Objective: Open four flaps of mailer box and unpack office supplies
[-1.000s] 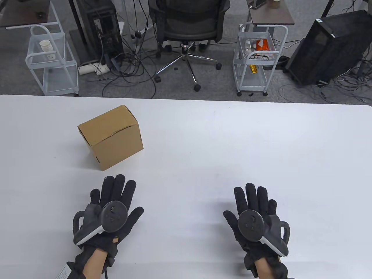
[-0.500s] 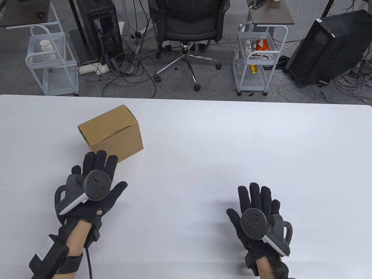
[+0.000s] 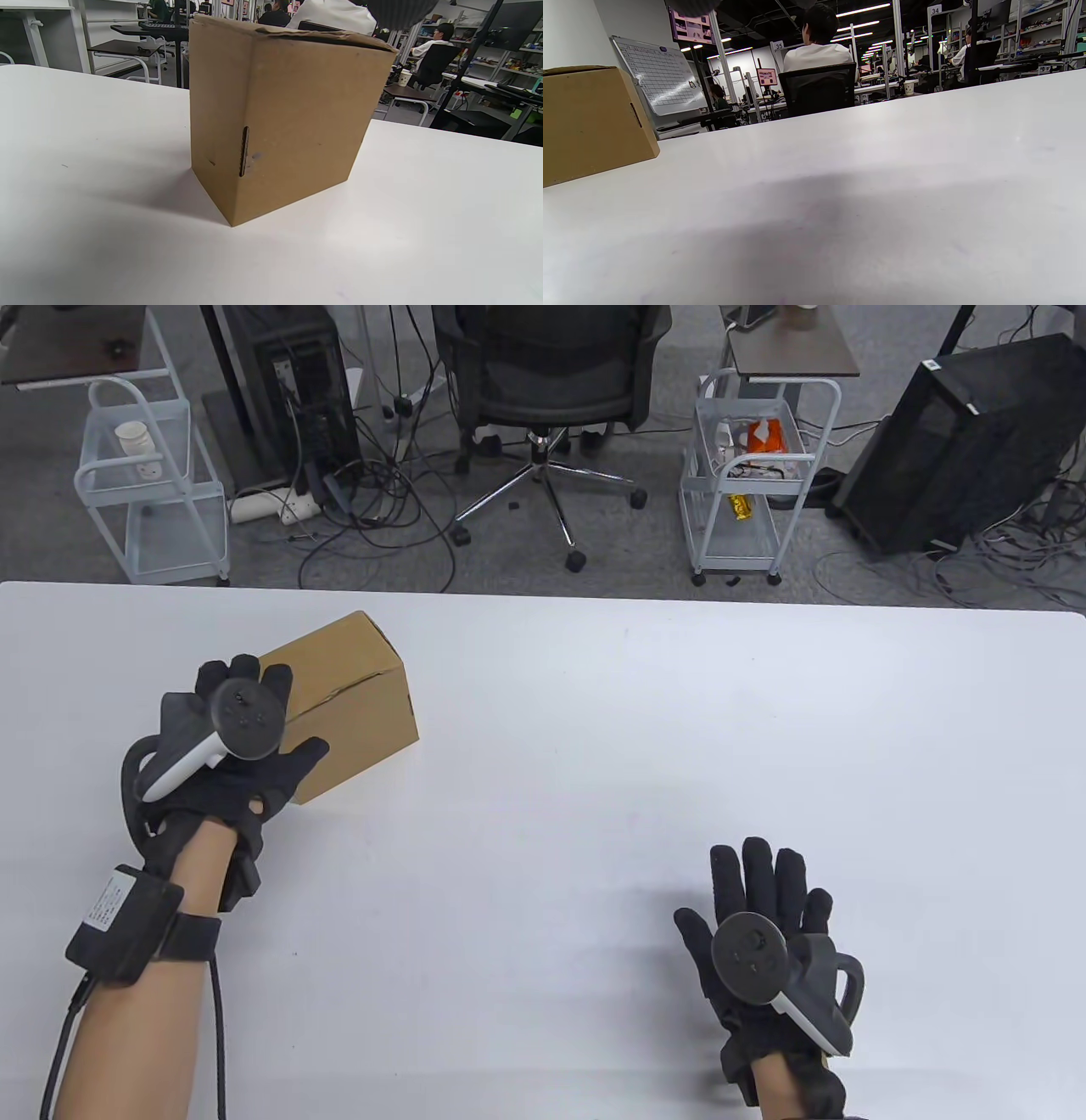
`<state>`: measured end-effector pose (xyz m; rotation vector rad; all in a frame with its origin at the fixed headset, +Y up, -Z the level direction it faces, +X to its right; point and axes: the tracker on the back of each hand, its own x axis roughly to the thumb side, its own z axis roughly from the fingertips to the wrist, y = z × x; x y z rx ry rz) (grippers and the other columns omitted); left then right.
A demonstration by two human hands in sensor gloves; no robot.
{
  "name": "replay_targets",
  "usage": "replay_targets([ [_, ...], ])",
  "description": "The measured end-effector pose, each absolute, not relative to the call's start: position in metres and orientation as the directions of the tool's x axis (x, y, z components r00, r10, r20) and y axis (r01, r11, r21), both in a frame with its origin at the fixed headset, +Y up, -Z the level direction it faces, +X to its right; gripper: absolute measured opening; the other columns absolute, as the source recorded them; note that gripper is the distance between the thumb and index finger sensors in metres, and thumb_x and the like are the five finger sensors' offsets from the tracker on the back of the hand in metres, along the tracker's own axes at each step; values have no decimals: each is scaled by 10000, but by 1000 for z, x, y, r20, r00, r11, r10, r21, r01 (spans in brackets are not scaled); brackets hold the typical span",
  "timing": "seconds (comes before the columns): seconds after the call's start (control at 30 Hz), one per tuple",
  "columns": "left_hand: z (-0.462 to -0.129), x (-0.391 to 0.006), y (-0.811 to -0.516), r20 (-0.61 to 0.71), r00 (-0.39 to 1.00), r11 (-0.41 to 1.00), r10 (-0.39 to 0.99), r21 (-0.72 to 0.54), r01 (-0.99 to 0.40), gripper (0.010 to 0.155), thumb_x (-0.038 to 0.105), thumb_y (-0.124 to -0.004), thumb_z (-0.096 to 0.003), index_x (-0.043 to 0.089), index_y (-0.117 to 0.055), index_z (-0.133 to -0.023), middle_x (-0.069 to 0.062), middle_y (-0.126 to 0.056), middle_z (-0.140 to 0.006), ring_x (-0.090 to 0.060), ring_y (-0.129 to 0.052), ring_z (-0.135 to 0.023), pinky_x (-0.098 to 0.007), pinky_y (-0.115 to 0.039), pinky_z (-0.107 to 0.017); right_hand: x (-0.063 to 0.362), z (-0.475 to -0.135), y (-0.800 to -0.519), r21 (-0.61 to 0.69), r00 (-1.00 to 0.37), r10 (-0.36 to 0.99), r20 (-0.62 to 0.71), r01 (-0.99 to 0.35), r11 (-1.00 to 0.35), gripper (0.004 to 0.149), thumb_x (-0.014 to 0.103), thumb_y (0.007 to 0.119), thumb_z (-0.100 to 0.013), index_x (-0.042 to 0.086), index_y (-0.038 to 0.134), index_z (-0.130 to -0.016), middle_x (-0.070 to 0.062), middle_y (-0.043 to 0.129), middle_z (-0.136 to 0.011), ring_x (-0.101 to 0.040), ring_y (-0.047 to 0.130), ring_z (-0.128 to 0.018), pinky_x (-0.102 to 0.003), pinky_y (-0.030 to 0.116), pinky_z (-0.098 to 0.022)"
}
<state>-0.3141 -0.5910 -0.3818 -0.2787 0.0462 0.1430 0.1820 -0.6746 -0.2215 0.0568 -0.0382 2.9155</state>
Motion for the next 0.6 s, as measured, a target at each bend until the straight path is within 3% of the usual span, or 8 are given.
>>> replay_targets([
  [0.17,-408,-328,-593,-92,977,940,190,-271,-208,921,659,-612,-559,268,-30,-1156,-92,57,-1265,-378,66,-1165,-702,-136,-792,183,-223,-675,-15,-977,213,31,-213,-977,741,530,492,-604,119,255,-1174,-236,163,-1249,-570,71,-1045,-768,182,-679],
  [0.4,-439,-343,-604,-104,931,843,349,-399,-360,1010,713,-641,-523,268,25,-1139,-99,113,-1250,-395,108,-1155,-713,-123,-798,184,-224,-678,1,-982,191,2,-191,-982,737,525,496,-605,118,264,-1173,-234,173,-1250,-570,74,-1046,-766,183,-681],
  [0.6,-451,-349,-614,-88,926,811,368,-457,-366,1095,722,-737,-491,264,24,-1133,-114,97,-1250,-431,62,-1170,-743,-185,-804,184,-224,-677,3,-984,178,-7,-178,-984,735,523,498,-605,117,268,-1173,-232,180,-1251,-570,82,-1047,-766,186,-682],
])
